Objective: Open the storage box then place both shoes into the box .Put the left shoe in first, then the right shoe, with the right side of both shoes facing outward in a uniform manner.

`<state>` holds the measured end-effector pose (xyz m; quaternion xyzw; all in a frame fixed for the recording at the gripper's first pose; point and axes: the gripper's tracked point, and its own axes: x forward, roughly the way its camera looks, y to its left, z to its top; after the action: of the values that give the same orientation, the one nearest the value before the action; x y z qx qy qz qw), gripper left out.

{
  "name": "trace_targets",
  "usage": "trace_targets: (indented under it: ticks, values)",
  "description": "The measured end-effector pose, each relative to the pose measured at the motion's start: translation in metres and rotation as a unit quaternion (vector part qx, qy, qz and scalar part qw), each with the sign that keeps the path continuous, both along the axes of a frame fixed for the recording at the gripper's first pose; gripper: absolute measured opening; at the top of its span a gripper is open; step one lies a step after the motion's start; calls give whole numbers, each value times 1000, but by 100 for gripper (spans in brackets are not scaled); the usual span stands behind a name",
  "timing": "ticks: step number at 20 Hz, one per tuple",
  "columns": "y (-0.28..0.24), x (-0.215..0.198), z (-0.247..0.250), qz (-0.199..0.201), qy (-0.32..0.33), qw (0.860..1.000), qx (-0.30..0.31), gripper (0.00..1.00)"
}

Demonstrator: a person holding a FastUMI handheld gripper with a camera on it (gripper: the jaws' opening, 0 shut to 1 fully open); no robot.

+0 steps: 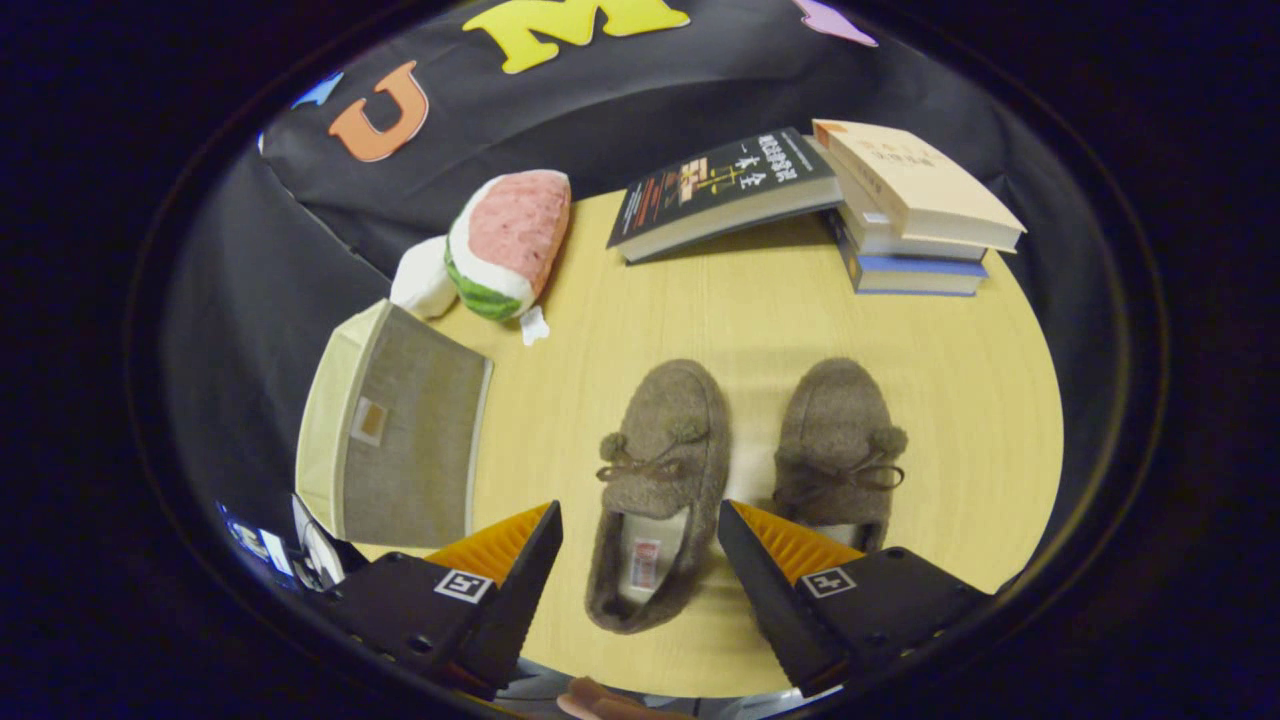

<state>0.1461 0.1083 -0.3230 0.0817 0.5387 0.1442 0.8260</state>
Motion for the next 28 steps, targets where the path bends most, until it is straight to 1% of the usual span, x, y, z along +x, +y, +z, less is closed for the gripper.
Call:
trace_targets:
  ticks: [3, 5, 6, 7, 8, 11, 14, 16, 17, 19, 21, 22, 23, 24, 26, 28]
  values:
    - [-10, -8, -29, -6, 32, 999, -19, 93]
    - [-20, -6, -43, -15, 41, 998, -39, 82]
    - [-26, -5, -47, -23, 46, 997, -52, 79]
    - [-31, -5, -51, -29, 51, 996, -70, 68]
    - [-32, -4, -53, -31, 56, 995, -73, 60]
    - [-28, -7, -59, -25, 75, 993, -91, 52]
    - [-21, -3, -64, -38, 96, 990, -92, 45]
    - [-14, -8, -69, -47, 112, 989, -85, 26]
    - [-13, -5, -68, -49, 110, 989, -83, 22]
    - [-12, -5, -69, -50, 119, 989, -76, 21]
    - [-12, -6, -66, -63, 132, 987, -67, 22]
    - [-12, -8, -71, -73, 139, 986, -64, 10]
    - [-15, -7, -63, -81, 142, 984, -64, 10]
    - [-14, -10, -66, -84, 144, 984, -70, 1]
    - [-9, -14, -60, -61, 138, 986, -75, 1]
    - [-4, -19, -50, -60, 139, 986, -69, 1]
